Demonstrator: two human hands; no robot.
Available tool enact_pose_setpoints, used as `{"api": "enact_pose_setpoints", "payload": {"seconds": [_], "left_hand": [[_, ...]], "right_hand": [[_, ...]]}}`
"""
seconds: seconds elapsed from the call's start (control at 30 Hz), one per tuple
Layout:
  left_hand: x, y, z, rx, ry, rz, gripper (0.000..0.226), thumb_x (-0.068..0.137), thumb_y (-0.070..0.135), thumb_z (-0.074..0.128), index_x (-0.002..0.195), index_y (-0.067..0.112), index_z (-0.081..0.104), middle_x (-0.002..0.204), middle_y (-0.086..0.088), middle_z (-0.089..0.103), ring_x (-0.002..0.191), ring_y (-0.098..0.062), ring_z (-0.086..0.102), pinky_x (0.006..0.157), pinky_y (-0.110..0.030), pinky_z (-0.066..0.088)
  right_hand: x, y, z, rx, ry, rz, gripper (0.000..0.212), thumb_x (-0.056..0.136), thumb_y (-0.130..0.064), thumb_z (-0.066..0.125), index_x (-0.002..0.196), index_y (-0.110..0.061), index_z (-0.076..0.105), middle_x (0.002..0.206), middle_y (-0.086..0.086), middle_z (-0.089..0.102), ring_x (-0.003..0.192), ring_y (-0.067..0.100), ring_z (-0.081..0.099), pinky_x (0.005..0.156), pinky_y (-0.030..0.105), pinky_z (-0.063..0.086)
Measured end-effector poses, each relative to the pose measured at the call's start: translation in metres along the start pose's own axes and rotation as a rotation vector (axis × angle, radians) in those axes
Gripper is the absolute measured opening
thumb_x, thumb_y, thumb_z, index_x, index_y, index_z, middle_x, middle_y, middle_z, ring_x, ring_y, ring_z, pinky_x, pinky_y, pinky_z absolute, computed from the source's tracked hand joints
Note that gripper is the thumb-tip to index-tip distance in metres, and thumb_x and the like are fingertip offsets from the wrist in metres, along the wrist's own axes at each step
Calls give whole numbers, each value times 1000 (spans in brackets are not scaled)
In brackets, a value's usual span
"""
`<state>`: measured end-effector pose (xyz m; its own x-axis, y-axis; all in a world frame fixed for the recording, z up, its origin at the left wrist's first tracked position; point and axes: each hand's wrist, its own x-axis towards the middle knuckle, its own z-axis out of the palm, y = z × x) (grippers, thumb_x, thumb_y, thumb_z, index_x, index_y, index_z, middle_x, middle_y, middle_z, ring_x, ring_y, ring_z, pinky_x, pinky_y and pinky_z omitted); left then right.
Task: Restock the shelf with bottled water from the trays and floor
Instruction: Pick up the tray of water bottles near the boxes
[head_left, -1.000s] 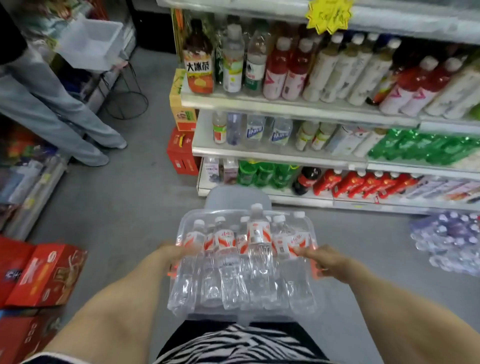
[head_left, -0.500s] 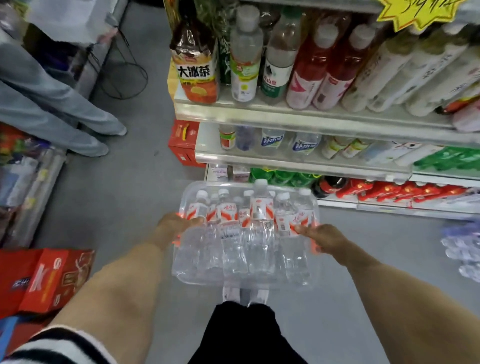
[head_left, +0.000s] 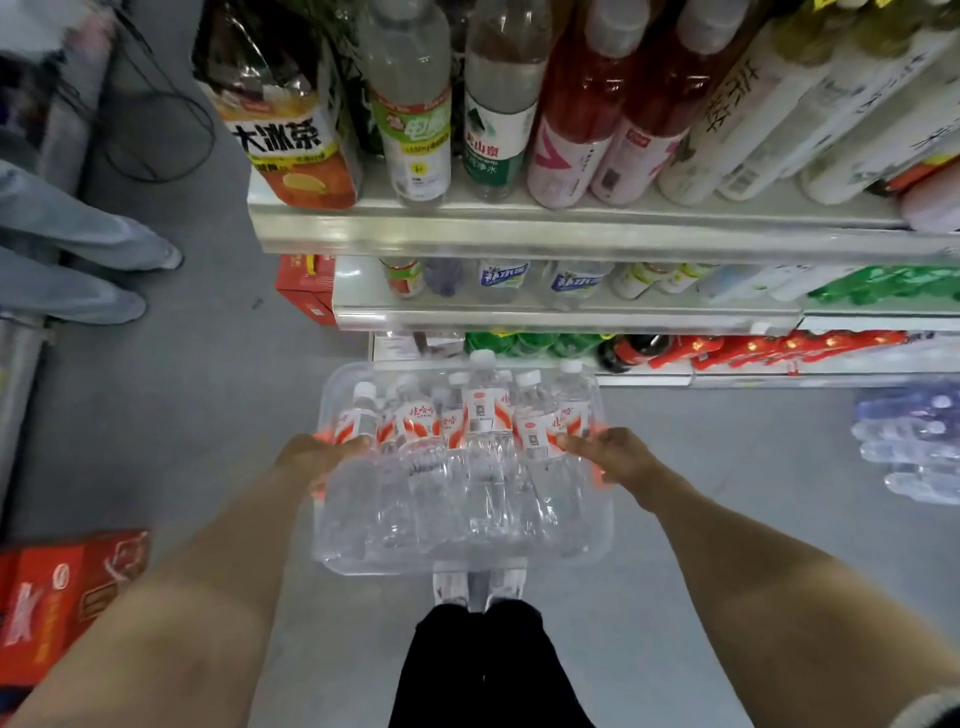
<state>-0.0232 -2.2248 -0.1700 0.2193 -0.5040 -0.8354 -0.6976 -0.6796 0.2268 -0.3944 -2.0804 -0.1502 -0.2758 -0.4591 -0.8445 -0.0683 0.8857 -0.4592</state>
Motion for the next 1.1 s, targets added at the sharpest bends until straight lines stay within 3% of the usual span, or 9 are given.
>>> {"api": "enact_pose_setpoints", "payload": {"seconds": [0.1,0.17,0.27,0.37,0.47,0.7,0.83,0.97,1.1], "left_hand": [[-1,3,4,5,43,19,62,69,55,84,95,2,66,75,-9,64,64,-23,61,63,-32,52],[-3,5,6,40,68,22,66,73,54,82,105,-1,64,82,-13,66,65,-25,62,55,-30,47],[-11,9,11,96,113,39,71,76,53,80,116,-3,62,106,-20,69,89,-36,68,67,-35,50],[-26,16,14,168,180,83,67,79,50,78,117,-3,62,113,-21,67,98,-37,67,72,-36,49],[-46,27,18,227,251,179,76,73,50,82,123,-1,56,124,-23,59,113,-40,58,92,-45,51],[-139,86,46,386,319,702,75,82,32,79,145,15,41,155,-15,28,143,-35,26,116,-44,29],[-219,120,80,524,294,1016,75,82,35,79,144,19,42,151,-14,33,139,-36,31,112,-45,33],[-322,154,117,638,270,1267,71,80,37,79,141,21,45,149,-9,34,134,-34,35,107,-45,38],[-438,162,159,712,309,1551,69,82,42,77,140,21,46,149,-9,34,133,-32,37,106,-44,40]], "right_hand": [[-1,4,1,14,35,-28,83,42,-74,89,96,-13,75,102,-1,77,102,17,67,77,31,45],[-5,2,3,18,28,-40,80,46,-74,87,101,-16,77,102,-4,78,103,14,68,83,32,47],[-11,0,7,10,34,-52,54,68,-63,84,104,-24,77,102,-7,76,102,12,66,93,33,46],[-19,4,15,-92,140,-46,65,71,-72,77,117,-25,71,110,-3,71,106,20,64,91,33,46],[-36,8,17,-294,230,-38,70,83,-65,70,133,-17,62,126,8,68,118,29,61,94,35,48],[-107,19,-18,-442,339,-81,82,88,-44,75,154,-13,37,150,15,46,136,29,48,109,35,40],[-168,20,-64,-524,483,-135,80,89,-43,74,155,-19,36,154,12,42,140,31,43,111,38,40],[-257,39,-116,-573,771,-219,66,91,-34,71,150,-21,42,139,14,49,130,35,48,100,40,45],[-361,83,-160,-606,1029,-218,67,92,-36,69,151,-23,39,143,11,47,133,32,46,98,44,47]]}}
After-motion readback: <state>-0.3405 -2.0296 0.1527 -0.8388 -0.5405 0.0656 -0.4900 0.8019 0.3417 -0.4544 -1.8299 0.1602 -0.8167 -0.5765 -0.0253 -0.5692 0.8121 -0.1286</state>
